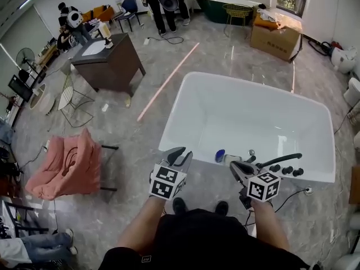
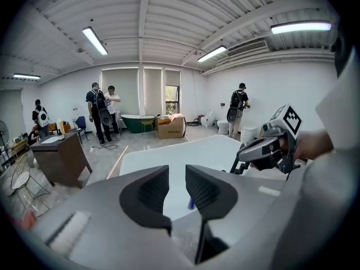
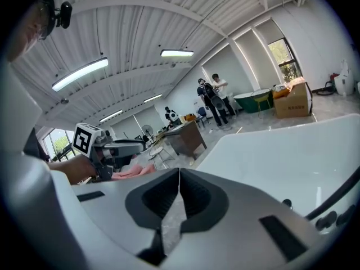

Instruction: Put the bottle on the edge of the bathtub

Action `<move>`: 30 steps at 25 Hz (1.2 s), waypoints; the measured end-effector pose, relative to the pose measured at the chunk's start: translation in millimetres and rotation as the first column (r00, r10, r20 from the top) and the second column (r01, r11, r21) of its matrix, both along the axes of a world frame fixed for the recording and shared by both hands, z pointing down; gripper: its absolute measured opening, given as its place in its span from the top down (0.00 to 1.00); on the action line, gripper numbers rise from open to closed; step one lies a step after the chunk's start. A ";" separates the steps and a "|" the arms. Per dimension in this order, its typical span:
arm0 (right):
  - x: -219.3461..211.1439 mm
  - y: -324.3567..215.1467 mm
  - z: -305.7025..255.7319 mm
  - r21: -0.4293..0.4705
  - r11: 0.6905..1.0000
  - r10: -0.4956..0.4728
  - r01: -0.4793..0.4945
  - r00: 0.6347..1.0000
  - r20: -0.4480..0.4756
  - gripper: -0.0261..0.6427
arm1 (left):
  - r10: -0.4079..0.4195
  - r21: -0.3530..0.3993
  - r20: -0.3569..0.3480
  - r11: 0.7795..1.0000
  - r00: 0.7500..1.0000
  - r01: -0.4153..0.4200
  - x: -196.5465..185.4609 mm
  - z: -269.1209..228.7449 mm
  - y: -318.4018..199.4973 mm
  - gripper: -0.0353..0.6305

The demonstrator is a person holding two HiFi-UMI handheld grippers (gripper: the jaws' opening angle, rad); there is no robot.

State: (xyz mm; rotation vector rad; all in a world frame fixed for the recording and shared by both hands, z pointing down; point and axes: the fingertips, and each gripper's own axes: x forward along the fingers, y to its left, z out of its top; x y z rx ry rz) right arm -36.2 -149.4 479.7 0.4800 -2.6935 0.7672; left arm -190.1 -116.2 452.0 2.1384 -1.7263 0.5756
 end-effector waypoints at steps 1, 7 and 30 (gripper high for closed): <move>-12.1 4.6 -0.9 0.004 1.000 -0.003 0.003 1.000 0.000 0.94 | -0.005 0.009 -0.008 1.000 1.000 0.005 -11.5 -2.1 3.9 0.80; -56.6 13.7 -18.1 0.049 0.999 -0.001 0.002 1.000 -0.018 0.94 | -0.028 0.048 -0.050 0.998 0.998 0.031 -61.2 -14.2 9.4 0.83; -19.8 -16.8 -163.8 0.414 0.901 0.085 -0.133 0.987 0.133 0.94 | 0.004 0.241 -0.063 0.971 0.998 0.011 -72.8 -103.4 -28.8 0.93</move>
